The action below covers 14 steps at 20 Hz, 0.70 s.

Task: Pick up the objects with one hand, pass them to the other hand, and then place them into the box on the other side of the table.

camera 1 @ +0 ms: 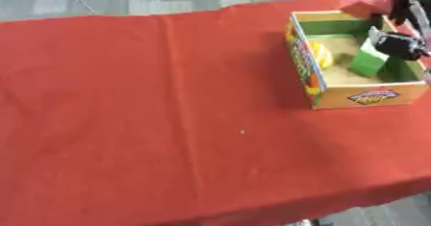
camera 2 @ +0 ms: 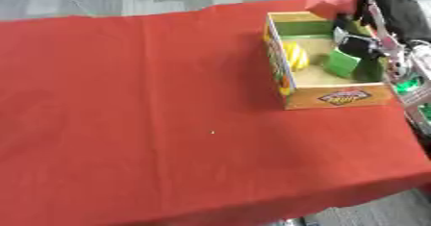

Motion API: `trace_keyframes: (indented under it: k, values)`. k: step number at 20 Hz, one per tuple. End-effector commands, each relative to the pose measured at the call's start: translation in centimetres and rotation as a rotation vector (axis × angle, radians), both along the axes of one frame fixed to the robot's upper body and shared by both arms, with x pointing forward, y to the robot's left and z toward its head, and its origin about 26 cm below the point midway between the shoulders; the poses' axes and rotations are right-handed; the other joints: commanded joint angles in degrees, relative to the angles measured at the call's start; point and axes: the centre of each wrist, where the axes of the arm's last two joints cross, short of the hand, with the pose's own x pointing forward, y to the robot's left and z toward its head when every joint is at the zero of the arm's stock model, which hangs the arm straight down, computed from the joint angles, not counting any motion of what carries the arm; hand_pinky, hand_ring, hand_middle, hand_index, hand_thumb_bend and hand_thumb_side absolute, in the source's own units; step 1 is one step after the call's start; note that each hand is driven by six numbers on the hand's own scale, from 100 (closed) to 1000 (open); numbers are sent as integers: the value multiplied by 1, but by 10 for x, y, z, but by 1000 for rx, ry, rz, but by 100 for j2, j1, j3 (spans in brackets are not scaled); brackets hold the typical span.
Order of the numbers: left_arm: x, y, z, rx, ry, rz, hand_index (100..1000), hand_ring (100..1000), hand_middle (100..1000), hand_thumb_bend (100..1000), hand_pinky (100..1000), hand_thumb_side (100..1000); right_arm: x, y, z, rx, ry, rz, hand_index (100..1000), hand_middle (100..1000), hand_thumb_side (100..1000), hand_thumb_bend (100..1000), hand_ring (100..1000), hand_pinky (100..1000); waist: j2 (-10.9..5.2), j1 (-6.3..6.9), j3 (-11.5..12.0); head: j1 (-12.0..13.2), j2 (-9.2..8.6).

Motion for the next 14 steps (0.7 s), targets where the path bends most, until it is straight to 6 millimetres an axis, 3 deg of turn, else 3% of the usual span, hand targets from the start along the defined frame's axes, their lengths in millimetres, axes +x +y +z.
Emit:
trace_keyframes:
  k: [1,3,6,8,10,14]
  values:
    - [-7,2,1,-43,-66,34,677,628,548,488,763,579,4,-24,14,-34,61,8,909,486,297,100,469,714,-135,-77,30,-119,-15]
    - [-8,1,-8,-73,-67,46,678,630,548,484,765,586,7,-38,11,-40,123,9,965,534,464,100,501,728,-137,-78,71,-172,-15]
    - [-10,1,-18,-108,-63,53,679,630,547,483,765,590,11,-58,5,-71,209,-4,1000,571,503,100,527,740,-133,-77,124,-196,-15]
    - [-10,1,-23,-127,-61,54,679,629,546,483,765,592,13,-71,1,-96,257,-17,1000,623,430,100,560,754,-132,-78,147,-207,-15]
    - [-10,1,-27,-141,-57,56,680,629,546,482,765,594,14,-83,-4,-131,313,-30,1000,676,124,118,593,765,-139,-82,175,-214,-15]
    - [-10,1,-33,-161,-49,51,680,629,544,479,765,599,16,-104,-12,-168,409,-53,1000,723,100,103,624,769,-137,-101,188,-207,-15]
